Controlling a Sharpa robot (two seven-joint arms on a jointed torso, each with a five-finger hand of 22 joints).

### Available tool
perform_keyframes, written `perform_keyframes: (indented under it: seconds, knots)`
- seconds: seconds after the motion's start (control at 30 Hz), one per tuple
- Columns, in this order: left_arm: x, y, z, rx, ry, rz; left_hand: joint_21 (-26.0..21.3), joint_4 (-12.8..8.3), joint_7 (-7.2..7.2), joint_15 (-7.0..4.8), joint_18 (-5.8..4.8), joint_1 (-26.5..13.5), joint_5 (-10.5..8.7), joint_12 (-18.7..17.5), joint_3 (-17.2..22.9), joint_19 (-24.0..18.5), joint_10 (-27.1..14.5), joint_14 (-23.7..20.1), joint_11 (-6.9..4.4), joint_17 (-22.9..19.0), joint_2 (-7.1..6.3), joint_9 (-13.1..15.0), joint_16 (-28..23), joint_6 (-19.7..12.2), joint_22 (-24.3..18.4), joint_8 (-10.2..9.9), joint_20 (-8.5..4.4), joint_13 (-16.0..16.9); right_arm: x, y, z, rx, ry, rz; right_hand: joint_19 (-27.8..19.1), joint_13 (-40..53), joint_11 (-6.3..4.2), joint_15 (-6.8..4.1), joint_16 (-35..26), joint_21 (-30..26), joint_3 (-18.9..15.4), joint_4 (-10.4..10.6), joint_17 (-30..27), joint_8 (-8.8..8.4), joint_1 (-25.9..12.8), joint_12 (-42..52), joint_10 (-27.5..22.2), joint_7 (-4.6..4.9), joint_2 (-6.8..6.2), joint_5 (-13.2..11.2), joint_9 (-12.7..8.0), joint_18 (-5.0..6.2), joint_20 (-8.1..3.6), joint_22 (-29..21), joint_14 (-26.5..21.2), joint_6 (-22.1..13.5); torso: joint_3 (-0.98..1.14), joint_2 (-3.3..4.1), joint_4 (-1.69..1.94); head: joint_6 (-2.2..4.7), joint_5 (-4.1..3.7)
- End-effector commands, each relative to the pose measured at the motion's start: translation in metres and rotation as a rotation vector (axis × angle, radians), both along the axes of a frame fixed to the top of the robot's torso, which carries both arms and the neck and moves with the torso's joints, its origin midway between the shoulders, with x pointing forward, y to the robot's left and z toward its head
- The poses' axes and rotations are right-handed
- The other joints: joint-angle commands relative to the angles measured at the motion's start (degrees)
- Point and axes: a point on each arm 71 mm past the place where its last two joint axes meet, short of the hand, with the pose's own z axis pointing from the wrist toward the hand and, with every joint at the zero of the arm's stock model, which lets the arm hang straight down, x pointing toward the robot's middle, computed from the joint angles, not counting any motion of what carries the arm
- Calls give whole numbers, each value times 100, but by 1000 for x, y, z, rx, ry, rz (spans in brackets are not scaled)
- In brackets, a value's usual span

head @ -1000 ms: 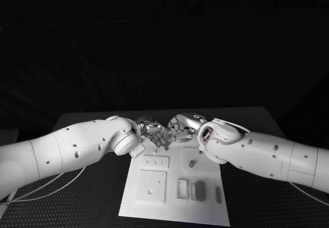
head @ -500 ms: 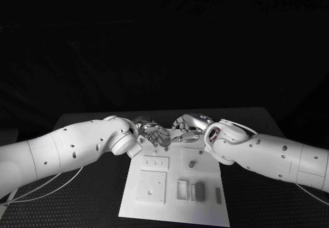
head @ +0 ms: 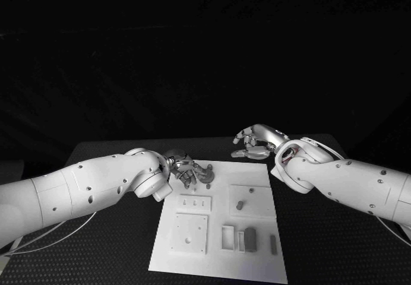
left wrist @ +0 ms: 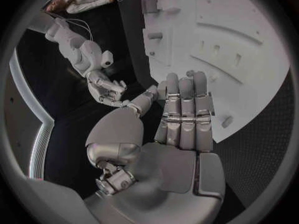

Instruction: Assemble the parts on the task board

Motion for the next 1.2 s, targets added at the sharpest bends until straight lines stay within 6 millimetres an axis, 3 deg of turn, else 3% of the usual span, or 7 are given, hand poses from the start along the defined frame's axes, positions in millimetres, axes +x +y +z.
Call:
perform_keyframes:
  seconds: [0.03,0.2,0.33,0.4,0.57,0.73,1.2]
  knots:
    - [-3,0,-2,109,-10,-49,289,-6,-269,-85,128,37,20,263,-28,34,-38,23,-74,134,-22,148,315,276,369,-25,-69,219,8,-8,6,113,36,-37,-22,-11,0,-13,23,-17,-50,-25,-7,12,4,41,-44,57,99,18,9,123,41,46,-49,-63,10,-3,12,-17,-31]
    - [-7,-1,-6,157,-6,-69,764,-10,-312,-257,169,59,23,824,-33,140,-30,98,-157,375,-13,252,958,281,912,-103,-219,643,16,-17,11,160,73,-73,-23,-19,1,-13,29,-18,-81,-42,-12,15,-5,47,-47,58,149,17,11,124,54,49,-51,-66,-1,-4,35,-36,-43]
    - [-10,-2,-9,207,-3,-80,1095,-15,-373,-411,206,118,25,1451,-23,314,29,202,-227,597,-20,314,1538,276,1233,-165,-340,1113,18,-18,13,203,106,-85,-27,-27,3,-11,32,-23,-116,-44,-17,13,-38,51,-53,60,186,17,10,124,65,49,-58,-75,1,-3,31,-65,-18]
    - [-11,-2,-10,238,0,-82,1316,-6,-392,-518,232,138,19,1904,-18,438,-13,269,-296,730,-39,363,1926,326,1435,-173,-421,1484,18,-17,14,209,110,-84,-28,-31,4,-11,34,-24,-128,-45,-19,11,-50,53,-55,61,202,17,10,124,68,49,-60,-80,3,-1,28,-77,-12]
    - [-13,-1,-17,292,4,-91,1651,14,-458,-692,256,57,28,2692,50,578,-373,286,-340,658,-54,580,2542,402,1701,-179,-562,2299,20,-17,16,217,111,-85,-27,-34,4,-10,36,-25,-138,-49,-20,9,-58,55,-57,62,216,17,9,124,70,49,-61,-84,3,-2,23,-124,-1]
    - [-16,-2,-27,318,23,-85,1791,8,-460,-712,254,26,24,2814,89,636,-427,310,-346,454,-35,686,2771,404,1695,-229,-616,2495,22,-17,16,219,117,-86,-27,-36,5,-10,39,-25,-144,-57,-21,7,-56,57,-58,63,226,17,8,124,70,50,-62,-89,-8,1,13,-168,-29]
    - [-18,-4,-39,374,41,-84,1900,0,-463,-720,238,-23,23,2867,111,606,-471,218,-349,200,6,824,3042,415,1687,-294,-650,2670,21,-14,16,218,129,-74,-26,-41,7,-8,44,-26,-161,-70,-24,3,-65,63,-60,65,241,17,6,124,71,51,-64,-100,-2,3,14,-258,-83]
